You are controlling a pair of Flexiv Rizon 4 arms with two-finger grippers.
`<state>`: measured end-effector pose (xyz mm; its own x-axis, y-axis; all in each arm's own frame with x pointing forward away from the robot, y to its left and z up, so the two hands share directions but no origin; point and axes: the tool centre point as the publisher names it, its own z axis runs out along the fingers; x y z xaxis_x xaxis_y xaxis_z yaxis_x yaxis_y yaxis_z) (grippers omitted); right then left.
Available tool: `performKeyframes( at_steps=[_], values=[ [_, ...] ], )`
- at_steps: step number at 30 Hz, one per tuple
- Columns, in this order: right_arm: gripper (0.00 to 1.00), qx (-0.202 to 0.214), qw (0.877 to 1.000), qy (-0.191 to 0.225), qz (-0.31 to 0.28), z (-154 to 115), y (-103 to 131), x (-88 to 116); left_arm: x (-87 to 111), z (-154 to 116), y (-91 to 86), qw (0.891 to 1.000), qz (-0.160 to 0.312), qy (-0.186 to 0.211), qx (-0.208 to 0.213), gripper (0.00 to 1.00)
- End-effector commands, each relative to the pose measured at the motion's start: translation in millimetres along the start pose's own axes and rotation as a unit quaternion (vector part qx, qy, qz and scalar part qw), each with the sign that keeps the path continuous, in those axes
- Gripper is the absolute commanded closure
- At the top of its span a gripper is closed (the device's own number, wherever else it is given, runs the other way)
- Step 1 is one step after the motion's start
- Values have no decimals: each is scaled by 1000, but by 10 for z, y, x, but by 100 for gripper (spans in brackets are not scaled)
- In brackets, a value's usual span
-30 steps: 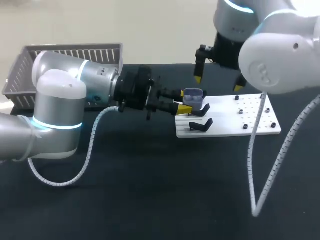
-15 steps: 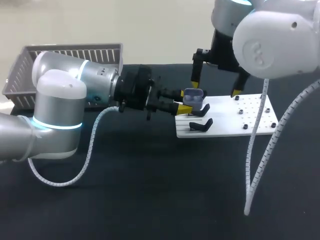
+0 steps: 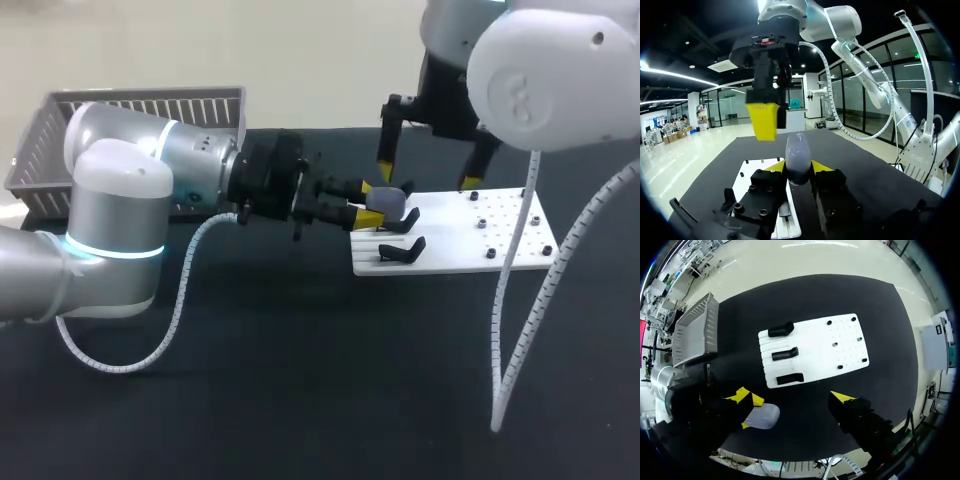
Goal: Pick up each earbud case from the left stands, insert the matching earbuds, close the lid, and place the case in the box.
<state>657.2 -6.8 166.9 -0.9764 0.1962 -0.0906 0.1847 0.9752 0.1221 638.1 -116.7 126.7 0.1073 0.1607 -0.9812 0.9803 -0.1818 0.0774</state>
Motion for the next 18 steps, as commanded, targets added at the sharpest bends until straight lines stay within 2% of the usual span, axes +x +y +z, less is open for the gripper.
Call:
performKeyframes(
  at_steps=[1,6,8,11,18],
  values=[
    [0,-15,998,-55,4,-125,-102,112,8,0,-3,1000,1,-1,-1,100],
    [0,-49,989,-136,-37,-395,-173,228,8,0,-3,1000,1,-1,-1,100],
    [0,-47,983,-169,-62,-482,-202,330,8,0,-3,1000,1,-1,-1,100],
    [0,-50,977,-194,-75,-560,-253,447,8,0,-3,1000,1,-1,-1,100],
    [0,-66,971,-211,-85,-623,-267,637,-31,-56,-18,1000,-4,1,-6,100]
  ],
)
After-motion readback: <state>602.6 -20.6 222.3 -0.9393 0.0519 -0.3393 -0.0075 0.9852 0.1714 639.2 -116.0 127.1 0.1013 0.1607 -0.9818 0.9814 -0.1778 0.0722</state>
